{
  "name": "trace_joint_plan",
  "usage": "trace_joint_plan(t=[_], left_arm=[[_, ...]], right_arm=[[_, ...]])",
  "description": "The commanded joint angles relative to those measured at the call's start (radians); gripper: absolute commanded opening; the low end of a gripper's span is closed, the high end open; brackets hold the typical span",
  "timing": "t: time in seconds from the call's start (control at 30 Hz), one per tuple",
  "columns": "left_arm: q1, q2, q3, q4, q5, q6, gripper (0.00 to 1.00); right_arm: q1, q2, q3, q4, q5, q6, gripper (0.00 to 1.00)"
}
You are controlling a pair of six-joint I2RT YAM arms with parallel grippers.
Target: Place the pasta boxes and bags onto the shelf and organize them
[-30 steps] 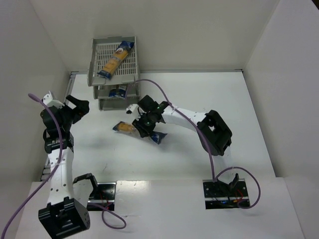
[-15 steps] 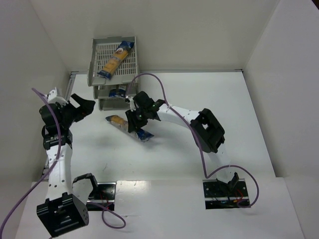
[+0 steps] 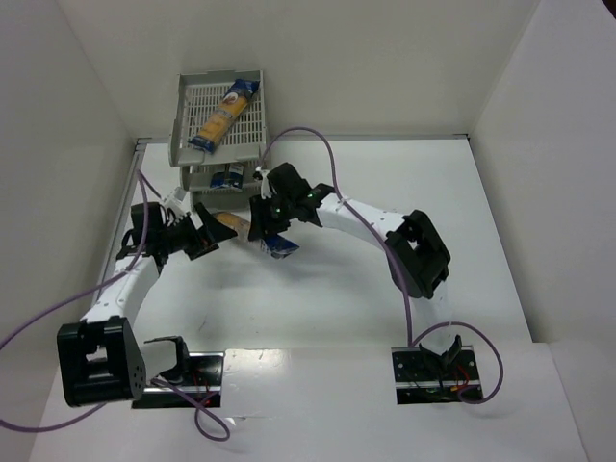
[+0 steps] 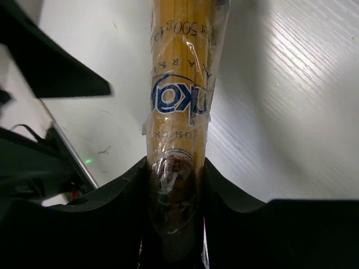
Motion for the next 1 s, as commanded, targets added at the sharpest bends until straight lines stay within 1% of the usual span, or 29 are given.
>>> trace_joint_plan(t=[0.0,0.03,0.1,0.13,0.2,0.27,0.37,0.4,0.5,0.6,0.73,0.83,0.9,0.97], left_arm=[[-0.053,0.056,-0.023,0.101,0.039,-0.097,1.00],[-0.054,0.083,-0.033,0.170,0.048,-0.137,1.00],[-0.054,0.110,-0.082,0.224,0.060,-0.215,1.00],[-0.054,0.130,-0.098,0.240,0.060,-0.280,1.00],[-0.054,0.142,-0.121,0.258,0.060,-0.318,1.00],[-0.054,0.151,-0.144,0.309,0.060,-0.398,1.00],[-0.063,0.151,-0.144,0.358,0.051,-0.464,1.00],[-0.063,0.151,-0.144,0.358,0.051,-0.464,1.00],[-0.063,0.151,-0.124,0.358,0.060,-0.507,1.00],[-0.063,0.160,-0.112,0.338,0.051,-0.518,1.00],[-0.072,0.180,-0.112,0.326,0.040,-0.518,1.00],[-0.072,0.165,-0.112,0.339,0.054,-0.518,1.00],[-0.072,0.136,-0.103,0.350,0.066,-0.504,1.00],[-0.072,0.127,-0.103,0.317,0.053,-0.495,1.00]], right_arm=[[0.001,-0.112,0.021,0.178,-0.062,0.090,0.00],[0.001,-0.112,0.021,0.191,-0.062,0.118,0.00],[0.001,-0.112,-0.002,0.203,-0.071,0.118,0.00],[0.001,-0.112,-0.011,0.215,-0.071,0.118,0.00],[0.001,-0.136,-0.048,0.237,-0.082,0.118,0.00],[0.001,-0.167,-0.102,0.255,-0.082,0.129,0.00],[0.001,-0.201,-0.186,0.303,-0.082,0.158,0.00],[0.001,-0.222,-0.203,0.339,-0.073,0.167,0.00],[0.001,-0.234,-0.240,0.366,-0.073,0.178,0.00],[0.001,-0.234,-0.240,0.387,-0.073,0.178,0.00],[0.001,-0.213,-0.219,0.419,-0.054,0.231,0.00],[0.001,-0.202,-0.188,0.407,0.004,0.261,0.00],[0.001,-0.191,-0.177,0.407,-0.008,0.261,0.00],[0.001,-0.182,-0.168,0.421,-0.057,0.218,0.00]])
